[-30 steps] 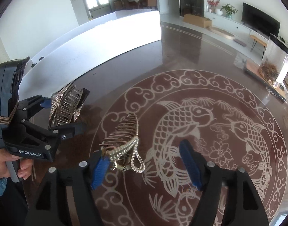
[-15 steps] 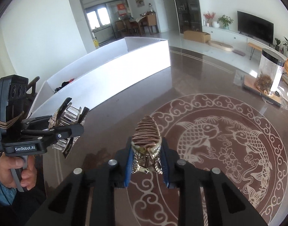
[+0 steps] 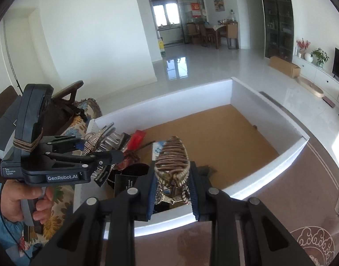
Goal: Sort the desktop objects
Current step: 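Carry the bow clip and hair comb into the white tray with both tools, then open both tools to release the items into the tray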
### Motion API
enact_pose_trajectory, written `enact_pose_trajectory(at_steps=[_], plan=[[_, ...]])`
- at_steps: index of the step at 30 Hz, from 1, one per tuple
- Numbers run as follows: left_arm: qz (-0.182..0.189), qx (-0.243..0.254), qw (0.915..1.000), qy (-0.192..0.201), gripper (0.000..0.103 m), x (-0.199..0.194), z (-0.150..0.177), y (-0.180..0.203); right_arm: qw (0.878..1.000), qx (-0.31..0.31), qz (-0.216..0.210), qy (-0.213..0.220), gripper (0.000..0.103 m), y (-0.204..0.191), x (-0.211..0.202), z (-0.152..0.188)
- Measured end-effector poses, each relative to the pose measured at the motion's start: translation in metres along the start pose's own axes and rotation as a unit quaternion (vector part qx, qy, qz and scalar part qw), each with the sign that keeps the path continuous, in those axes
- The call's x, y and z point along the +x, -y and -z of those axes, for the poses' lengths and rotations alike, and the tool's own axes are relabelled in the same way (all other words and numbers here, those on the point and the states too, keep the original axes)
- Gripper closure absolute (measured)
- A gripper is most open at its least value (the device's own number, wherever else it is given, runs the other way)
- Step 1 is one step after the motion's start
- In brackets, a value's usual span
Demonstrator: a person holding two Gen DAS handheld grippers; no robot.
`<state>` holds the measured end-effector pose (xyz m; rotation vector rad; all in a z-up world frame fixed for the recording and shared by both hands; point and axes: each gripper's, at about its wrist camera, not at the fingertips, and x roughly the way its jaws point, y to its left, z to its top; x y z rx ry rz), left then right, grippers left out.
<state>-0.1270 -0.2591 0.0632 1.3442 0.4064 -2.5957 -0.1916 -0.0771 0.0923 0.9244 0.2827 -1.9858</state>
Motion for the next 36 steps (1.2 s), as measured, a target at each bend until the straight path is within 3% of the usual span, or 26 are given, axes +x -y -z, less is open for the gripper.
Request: enact_pose_trajectory(at_steps=[4, 6, 7, 8, 9, 10, 13, 16, 22, 32, 36], plan=[[-0.041, -0.005, 0.998, -0.049, 0.051, 0.029, 0.004, -0.014, 0.997, 0.002, 0.004, -0.071, 0.076, -0.014, 0.068, -0.006], [-0.042, -0.021, 0.9967, -0.067, 0.05, 0.039, 0.008, -0.018, 0.994, -0.005, 0.012, -0.107, 0.071, -0.017, 0.09, -0.001], [-0.032, -0.032, 0.9965, -0.07, 0.05, 0.04, 0.01, -0.022, 0.991, -0.007, 0.022, -0.13, 0.05, -0.017, 0.099, 0.001], [-0.027, -0.042, 0.9962, -0.071, 0.049, 0.04, 0.012, -0.024, 0.989, -0.007, 0.032, -0.146, 0.019, -0.016, 0.105, 0.004], [-0.029, -0.05, 0.9959, -0.069, 0.042, 0.038, 0.013, -0.026, 0.988, -0.008, 0.036, -0.149, 0.013, -0.015, 0.105, 0.005], [-0.03, -0.057, 0.9959, -0.063, 0.032, 0.034, 0.014, -0.028, 0.989, -0.01, 0.038, -0.142, 0.012, -0.014, 0.1, 0.004], [-0.036, -0.072, 0.9964, -0.027, 0.016, 0.014, 0.013, -0.031, 0.991, -0.008, 0.052, -0.121, 0.011, -0.008, 0.078, -0.005], [-0.059, -0.075, 0.9954, 0.003, 0.002, -0.009, 0.005, -0.033, 0.992, 0.0, 0.074, -0.103, 0.0, -0.001, 0.05, -0.018], [-0.154, -0.086, 0.9817, 0.07, 0.001, -0.051, 0.005, -0.021, 0.989, 0.015, 0.091, -0.115, 0.0, -0.005, 0.026, -0.027], [-0.195, -0.093, 0.9749, 0.055, 0.0, -0.054, 0.011, 0.0, 0.985, -0.011, 0.111, -0.131, 0.0, -0.014, 0.027, -0.019], [-0.169, -0.107, 0.9768, 0.078, 0.0, -0.058, 0.016, -0.001, 0.986, -0.011, 0.111, -0.126, 0.0, -0.012, 0.026, -0.025]])
